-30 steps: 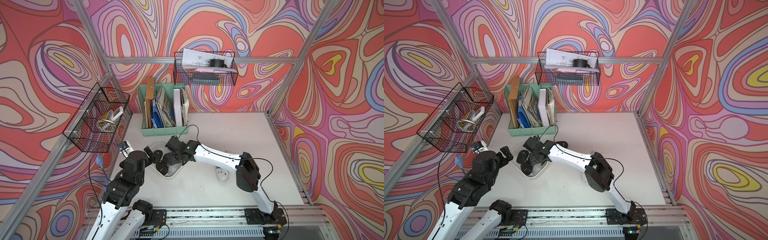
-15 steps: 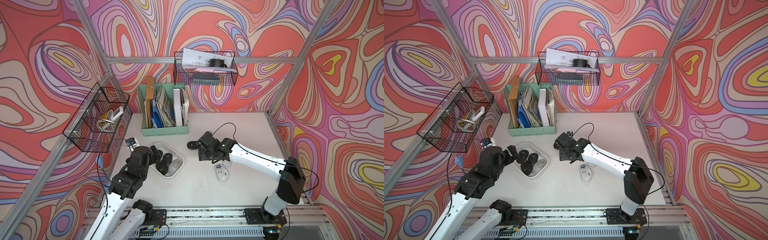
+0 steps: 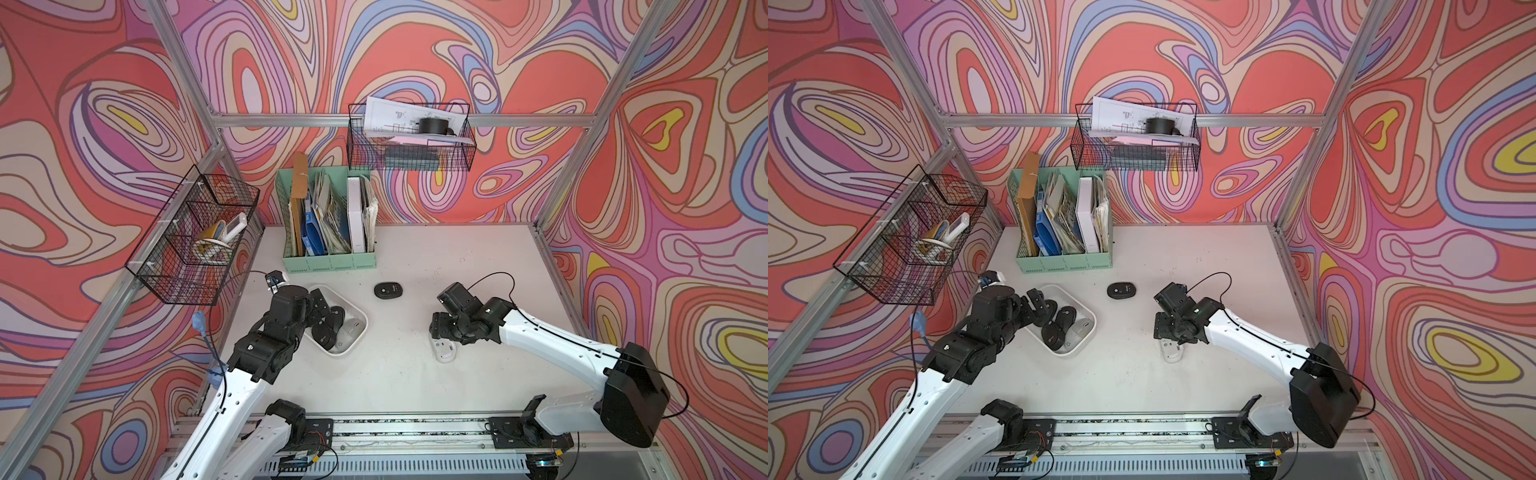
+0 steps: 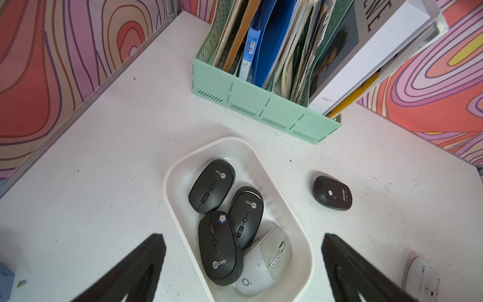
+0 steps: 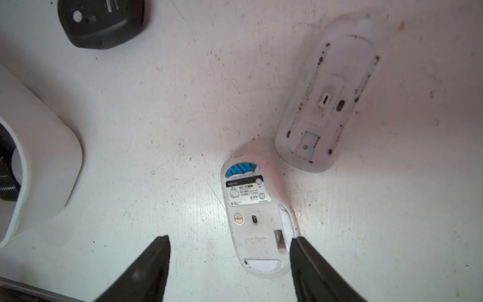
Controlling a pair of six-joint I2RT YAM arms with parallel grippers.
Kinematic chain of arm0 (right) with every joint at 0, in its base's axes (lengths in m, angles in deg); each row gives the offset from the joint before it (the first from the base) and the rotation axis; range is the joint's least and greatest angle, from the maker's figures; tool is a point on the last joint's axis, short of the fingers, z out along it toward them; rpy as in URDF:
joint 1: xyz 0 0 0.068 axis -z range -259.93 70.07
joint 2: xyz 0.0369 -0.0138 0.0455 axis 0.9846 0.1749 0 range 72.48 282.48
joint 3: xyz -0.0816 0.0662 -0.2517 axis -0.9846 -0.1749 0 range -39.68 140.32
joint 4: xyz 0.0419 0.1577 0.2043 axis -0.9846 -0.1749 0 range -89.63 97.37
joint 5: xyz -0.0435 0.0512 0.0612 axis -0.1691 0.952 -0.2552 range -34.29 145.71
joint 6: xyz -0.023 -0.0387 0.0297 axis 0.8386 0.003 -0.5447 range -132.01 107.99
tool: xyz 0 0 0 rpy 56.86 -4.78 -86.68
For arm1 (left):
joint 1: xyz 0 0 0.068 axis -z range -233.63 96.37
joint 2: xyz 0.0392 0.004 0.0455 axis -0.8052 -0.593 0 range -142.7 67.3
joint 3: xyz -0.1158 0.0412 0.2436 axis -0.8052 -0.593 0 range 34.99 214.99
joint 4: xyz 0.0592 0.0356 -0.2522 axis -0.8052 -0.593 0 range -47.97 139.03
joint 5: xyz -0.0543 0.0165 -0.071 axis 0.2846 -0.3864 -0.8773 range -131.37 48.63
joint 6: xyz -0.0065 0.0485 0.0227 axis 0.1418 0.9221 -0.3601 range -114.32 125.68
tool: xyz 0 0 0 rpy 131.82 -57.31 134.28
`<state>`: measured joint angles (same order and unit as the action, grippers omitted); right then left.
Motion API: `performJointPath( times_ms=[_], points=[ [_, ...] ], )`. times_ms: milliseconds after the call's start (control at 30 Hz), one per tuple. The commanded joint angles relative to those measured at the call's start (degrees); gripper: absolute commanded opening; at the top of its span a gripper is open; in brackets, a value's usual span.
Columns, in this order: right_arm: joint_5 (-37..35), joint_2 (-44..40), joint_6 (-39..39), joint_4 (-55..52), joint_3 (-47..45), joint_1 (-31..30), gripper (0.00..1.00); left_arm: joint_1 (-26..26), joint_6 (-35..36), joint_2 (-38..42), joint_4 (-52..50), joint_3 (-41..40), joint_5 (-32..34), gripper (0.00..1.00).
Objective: Put the mouse in the storage box
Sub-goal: Pick up the mouse from the center of the board.
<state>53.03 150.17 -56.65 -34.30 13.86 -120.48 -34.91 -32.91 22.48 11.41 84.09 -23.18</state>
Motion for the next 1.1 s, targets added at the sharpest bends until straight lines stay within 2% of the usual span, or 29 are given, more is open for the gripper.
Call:
performJointPath(
  times_ms=[0, 200, 467, 1067],
  points=[
    [3.10, -2.80, -0.67, 2.68, -2.96, 2.06, 0.74, -0.28, 0.02, -0.60, 1.75, -0.08, -1.62, 0.99],
    [8.79, -3.50, -0.63, 8.82, -8.87, 4.84, 0.74, -0.31, -0.39, -2.06, 2.56, -0.37, -3.69, 0.99],
    [12.35, -1.46, -1.04, 13.13, -12.79, 6.68, 0.75, -0.31, -0.44, -3.13, 3.02, -0.02, -4.57, 0.99],
    [14.54, 5.51, -0.59, 17.68, -14.19, 8.69, 0.66, -0.27, -0.94, -4.23, 3.53, -0.15, -4.80, 0.99]
  ],
)
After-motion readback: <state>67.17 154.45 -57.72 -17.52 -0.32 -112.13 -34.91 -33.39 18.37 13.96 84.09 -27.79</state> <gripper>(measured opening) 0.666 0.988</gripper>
